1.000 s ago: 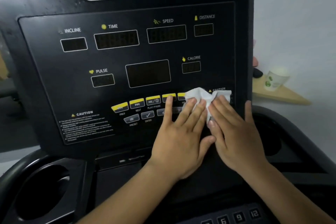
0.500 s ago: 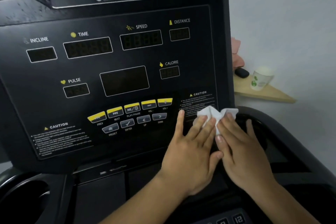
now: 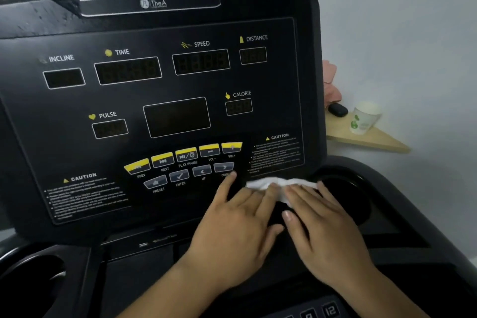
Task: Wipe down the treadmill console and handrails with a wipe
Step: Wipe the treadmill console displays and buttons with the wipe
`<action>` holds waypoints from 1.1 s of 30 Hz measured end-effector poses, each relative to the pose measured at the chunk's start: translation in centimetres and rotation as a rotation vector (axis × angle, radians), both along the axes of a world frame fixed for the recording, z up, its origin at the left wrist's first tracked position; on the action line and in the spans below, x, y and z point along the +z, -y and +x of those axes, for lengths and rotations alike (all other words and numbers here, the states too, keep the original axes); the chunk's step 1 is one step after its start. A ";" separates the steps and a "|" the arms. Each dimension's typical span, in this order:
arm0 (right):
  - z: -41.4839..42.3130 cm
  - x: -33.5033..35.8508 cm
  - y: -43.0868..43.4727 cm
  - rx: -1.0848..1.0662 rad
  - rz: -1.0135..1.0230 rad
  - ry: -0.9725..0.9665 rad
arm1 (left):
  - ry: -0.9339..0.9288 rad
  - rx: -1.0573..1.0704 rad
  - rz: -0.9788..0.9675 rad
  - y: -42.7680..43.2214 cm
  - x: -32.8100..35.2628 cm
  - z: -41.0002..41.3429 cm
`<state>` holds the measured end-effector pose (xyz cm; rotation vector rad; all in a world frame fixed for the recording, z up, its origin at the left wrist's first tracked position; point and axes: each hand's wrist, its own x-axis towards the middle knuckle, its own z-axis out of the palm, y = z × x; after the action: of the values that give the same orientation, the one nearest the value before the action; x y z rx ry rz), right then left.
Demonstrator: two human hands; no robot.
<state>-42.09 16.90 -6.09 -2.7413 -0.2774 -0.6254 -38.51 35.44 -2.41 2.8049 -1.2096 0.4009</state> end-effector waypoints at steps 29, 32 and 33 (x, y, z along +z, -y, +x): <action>0.8 1.8 -22.2 0.459 0.051 -0.032 | 0.178 0.424 -0.237 -20.8 -1.6 -3.5; 1.9 2.5 -23.0 0.480 0.162 -0.079 | 0.222 0.451 -0.231 -22.2 -0.8 -3.7; 2.2 2.9 -23.0 0.482 0.203 -0.077 | 0.239 0.438 -0.251 -22.5 -0.3 -3.7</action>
<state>-39.86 39.94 -3.15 -2.3691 -0.7784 -0.3884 -42.26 57.94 -2.69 2.8344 -0.5061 0.8671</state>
